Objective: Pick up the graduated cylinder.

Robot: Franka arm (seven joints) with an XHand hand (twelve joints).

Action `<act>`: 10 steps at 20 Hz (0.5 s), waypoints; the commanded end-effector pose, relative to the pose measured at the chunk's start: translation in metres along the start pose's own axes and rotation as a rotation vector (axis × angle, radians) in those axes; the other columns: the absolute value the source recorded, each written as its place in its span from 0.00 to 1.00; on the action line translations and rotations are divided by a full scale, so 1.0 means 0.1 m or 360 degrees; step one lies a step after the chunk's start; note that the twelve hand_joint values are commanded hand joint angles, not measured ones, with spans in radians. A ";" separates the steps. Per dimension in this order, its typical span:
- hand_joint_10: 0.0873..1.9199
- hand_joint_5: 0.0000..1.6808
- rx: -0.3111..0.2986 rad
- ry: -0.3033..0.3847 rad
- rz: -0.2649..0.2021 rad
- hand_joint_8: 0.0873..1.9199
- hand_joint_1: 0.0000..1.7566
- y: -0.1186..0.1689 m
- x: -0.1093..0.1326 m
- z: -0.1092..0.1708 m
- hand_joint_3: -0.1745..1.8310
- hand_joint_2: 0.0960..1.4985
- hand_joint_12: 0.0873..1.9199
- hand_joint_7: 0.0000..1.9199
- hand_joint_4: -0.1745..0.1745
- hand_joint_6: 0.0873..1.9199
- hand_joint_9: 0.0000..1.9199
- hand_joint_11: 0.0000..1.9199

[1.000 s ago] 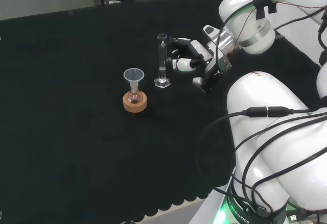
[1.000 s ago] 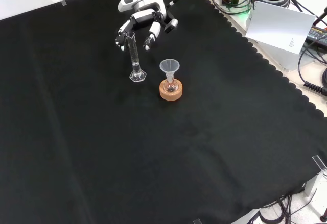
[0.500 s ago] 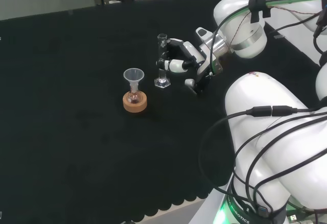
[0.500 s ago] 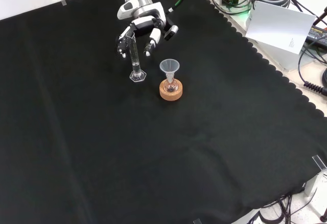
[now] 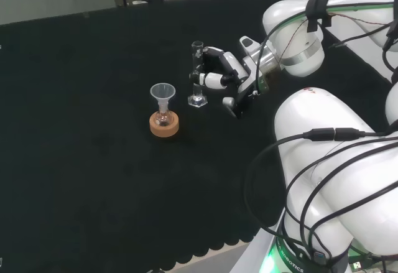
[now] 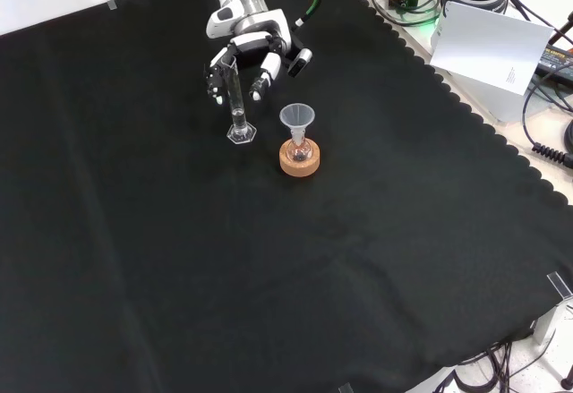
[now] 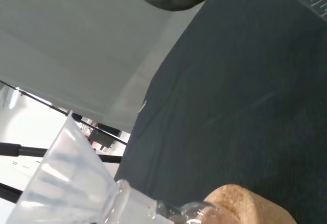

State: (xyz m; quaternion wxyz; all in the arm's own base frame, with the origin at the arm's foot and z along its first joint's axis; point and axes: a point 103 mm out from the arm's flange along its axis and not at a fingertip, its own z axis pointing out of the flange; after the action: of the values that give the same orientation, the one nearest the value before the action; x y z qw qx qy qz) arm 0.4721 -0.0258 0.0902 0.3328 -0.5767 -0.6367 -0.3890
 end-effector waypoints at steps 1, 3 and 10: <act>0.25 0.36 0.0014 0.0033 -0.0012 0.34 0.66 0.01 -0.03 -0.01 0.00 0.60 0.66 0.29 0.42 0.38 0.40 0.24; 0.25 0.36 0.0024 0.0038 -0.0017 0.34 0.67 0.01 -0.02 0.00 0.00 0.60 0.66 0.29 0.42 0.38 0.40 0.24; 0.25 0.36 0.0040 0.0052 -0.0031 0.34 0.67 0.02 -0.03 0.03 0.00 0.61 0.65 0.29 0.42 0.39 0.40 0.25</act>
State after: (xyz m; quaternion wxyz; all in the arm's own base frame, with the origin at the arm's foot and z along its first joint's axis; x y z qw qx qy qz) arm 0.4751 -0.0256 0.0876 0.3458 -0.5619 -0.6403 -0.3934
